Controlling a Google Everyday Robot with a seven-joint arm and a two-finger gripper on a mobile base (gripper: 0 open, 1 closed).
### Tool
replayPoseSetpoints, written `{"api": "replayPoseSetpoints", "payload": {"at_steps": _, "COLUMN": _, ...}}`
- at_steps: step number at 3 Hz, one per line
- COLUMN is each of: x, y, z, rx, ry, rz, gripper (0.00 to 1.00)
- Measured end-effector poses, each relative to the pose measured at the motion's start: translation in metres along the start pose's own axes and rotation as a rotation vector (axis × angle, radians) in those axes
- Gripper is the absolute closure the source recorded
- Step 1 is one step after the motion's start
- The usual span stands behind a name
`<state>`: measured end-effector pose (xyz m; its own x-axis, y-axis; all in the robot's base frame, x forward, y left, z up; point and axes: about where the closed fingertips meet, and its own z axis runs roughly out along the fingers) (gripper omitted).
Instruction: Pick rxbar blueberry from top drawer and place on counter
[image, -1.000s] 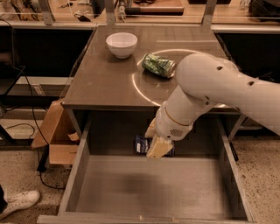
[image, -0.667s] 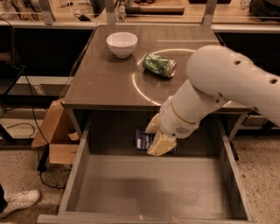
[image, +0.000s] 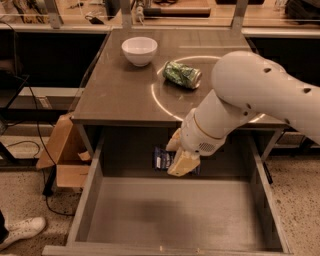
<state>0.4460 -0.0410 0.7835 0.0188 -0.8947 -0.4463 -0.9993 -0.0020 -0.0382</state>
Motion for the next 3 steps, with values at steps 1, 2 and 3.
{"api": "replayPoseSetpoints", "payload": {"at_steps": 1, "x": -0.009, "y": -0.02, "z": -0.02, "rx": 0.043, "ry": 0.034, "rz": -0.015, "gripper": 1.0}}
{"api": "replayPoseSetpoints", "payload": {"at_steps": 2, "x": -0.042, "y": -0.049, "z": -0.055, "rx": 0.1, "ry": 0.072, "rz": -0.084, "gripper": 1.0}}
{"api": "replayPoseSetpoints", "payload": {"at_steps": 3, "x": -0.043, "y": -0.06, "z": -0.054, "rx": 0.095, "ry": 0.073, "rz": -0.084, "gripper": 1.0}}
